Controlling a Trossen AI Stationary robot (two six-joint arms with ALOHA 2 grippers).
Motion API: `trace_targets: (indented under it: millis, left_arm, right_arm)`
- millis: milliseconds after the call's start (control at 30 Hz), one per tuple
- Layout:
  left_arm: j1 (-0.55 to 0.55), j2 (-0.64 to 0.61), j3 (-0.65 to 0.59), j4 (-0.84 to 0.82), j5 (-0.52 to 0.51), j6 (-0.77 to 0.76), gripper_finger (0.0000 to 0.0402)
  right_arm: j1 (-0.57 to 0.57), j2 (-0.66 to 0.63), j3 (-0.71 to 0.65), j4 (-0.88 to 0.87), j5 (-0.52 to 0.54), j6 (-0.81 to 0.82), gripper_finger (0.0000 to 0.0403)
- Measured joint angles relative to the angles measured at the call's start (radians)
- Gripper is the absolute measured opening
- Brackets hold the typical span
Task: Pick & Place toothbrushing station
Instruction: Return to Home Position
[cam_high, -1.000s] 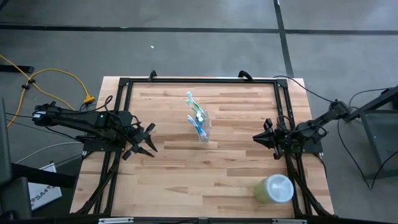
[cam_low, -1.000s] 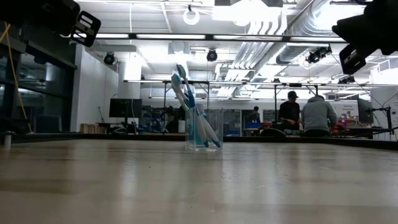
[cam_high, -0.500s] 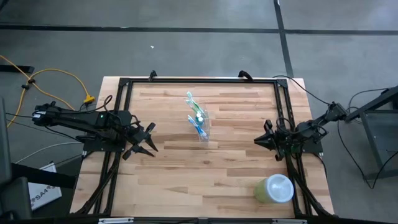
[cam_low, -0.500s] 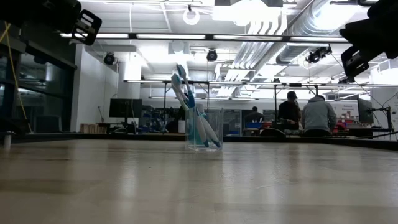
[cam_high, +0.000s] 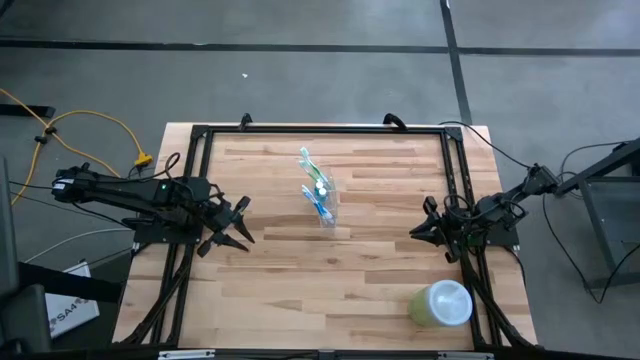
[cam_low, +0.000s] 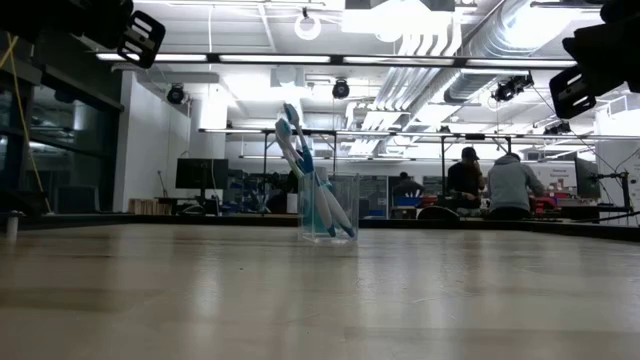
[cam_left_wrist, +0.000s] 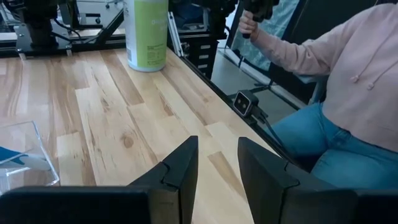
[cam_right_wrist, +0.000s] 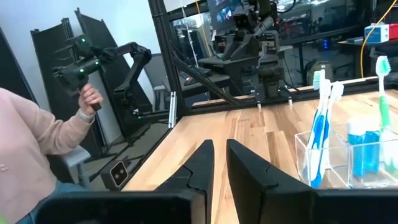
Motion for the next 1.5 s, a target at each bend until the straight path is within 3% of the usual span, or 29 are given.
trace_targets:
  millis: [1500]
  left_arm:
    - [0.000, 0.000, 0.000, 0.005, 0.004, -0.009, 0.0110]
  right_arm:
    - [0.000, 0.000, 0.000, 0.000, 0.000, 0.033, 0.0036]
